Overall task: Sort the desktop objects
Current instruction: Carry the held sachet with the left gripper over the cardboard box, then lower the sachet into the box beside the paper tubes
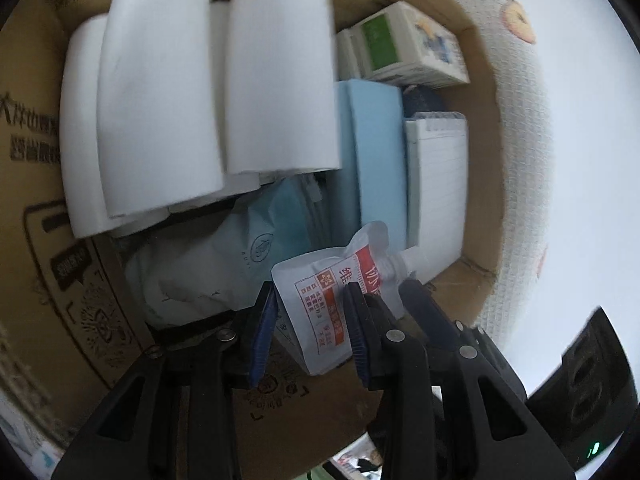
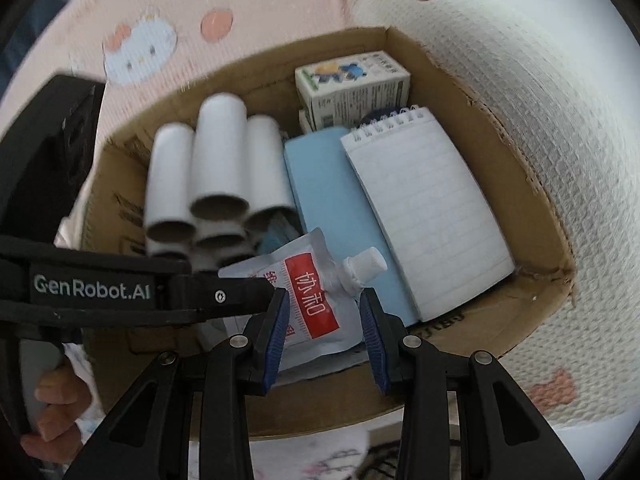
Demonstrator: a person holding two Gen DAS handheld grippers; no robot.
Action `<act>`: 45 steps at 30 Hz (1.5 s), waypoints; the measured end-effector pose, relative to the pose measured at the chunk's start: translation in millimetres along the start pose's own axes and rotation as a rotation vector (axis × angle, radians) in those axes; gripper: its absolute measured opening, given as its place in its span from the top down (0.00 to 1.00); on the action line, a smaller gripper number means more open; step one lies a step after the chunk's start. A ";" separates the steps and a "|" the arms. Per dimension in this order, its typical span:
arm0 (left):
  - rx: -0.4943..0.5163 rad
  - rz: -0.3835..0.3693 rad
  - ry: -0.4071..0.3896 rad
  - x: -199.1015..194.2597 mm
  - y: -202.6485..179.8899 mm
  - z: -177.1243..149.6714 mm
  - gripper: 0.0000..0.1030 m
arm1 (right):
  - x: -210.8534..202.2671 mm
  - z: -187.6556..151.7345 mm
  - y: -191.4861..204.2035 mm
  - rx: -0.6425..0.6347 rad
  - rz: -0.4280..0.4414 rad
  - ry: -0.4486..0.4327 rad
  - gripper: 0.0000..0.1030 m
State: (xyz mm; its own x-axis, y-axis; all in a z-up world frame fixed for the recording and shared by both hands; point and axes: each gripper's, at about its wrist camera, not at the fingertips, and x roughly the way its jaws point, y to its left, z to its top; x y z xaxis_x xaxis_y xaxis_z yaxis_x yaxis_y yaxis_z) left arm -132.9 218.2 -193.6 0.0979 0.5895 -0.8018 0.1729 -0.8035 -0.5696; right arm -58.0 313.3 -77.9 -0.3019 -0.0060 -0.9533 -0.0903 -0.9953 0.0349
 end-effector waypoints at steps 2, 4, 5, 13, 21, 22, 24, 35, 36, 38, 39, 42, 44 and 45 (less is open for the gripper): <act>-0.064 -0.020 0.007 3.8 8.6 1.3 0.63 | 3.4 0.0 8.7 -0.047 -0.030 0.012 0.67; -0.110 -0.027 -0.001 3.6 13.6 3.1 0.63 | 6.6 1.4 17.5 -0.099 -0.070 0.017 0.67; -0.120 -0.024 -0.001 3.4 14.7 3.9 0.63 | 9.2 2.6 19.5 -0.105 -0.081 0.027 0.67; -0.127 0.004 -0.002 -13.9 17.7 2.6 0.63 | 18.2 12.9 13.1 -0.056 0.003 0.067 0.67; -0.012 0.004 -0.011 -30.2 13.5 -0.6 0.63 | 19.1 21.2 20.9 -0.057 -0.027 0.084 0.67; -0.011 0.002 -0.014 -35.9 15.7 -1.6 0.64 | 19.5 21.5 23.5 -0.067 -0.044 0.085 0.67; -0.008 0.000 -0.021 -44.3 16.7 -1.8 0.65 | 27.7 21.7 27.5 -0.080 -0.068 0.116 0.67; 0.130 -0.016 -0.076 -87.2 28.6 8.9 0.76 | 43.3 28.7 40.0 -0.083 -0.083 0.144 0.67; 0.161 -0.002 -0.094 -91.1 25.1 10.1 0.76 | 45.4 29.4 39.8 -0.068 -0.055 0.153 0.67; 0.221 0.034 -0.130 -98.1 22.8 9.7 0.76 | 51.1 29.6 41.0 -0.061 -0.044 0.176 0.67; 0.243 0.041 -0.139 -100.8 22.7 9.7 0.76 | 55.6 29.3 42.2 -0.055 -0.038 0.194 0.67; 0.300 0.054 -0.150 -108.5 24.9 12.6 0.76 | 70.0 30.0 46.0 -0.036 -0.009 0.235 0.67; 0.318 0.040 -0.146 -107.2 30.9 2.9 0.76 | 76.6 32.7 49.2 -0.019 0.043 0.251 0.67; 0.328 0.037 -0.149 -108.9 31.7 2.5 0.76 | 78.8 33.9 50.5 -0.009 0.071 0.256 0.67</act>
State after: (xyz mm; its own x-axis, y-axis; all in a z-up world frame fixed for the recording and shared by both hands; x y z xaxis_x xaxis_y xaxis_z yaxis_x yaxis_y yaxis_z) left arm -140.6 128.3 -124.8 -0.0495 0.5607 -0.8265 -0.1545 -0.8219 -0.5483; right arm -118.5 265.8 -141.0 -0.0570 -0.0985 -0.9935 -0.0683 -0.9924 0.1023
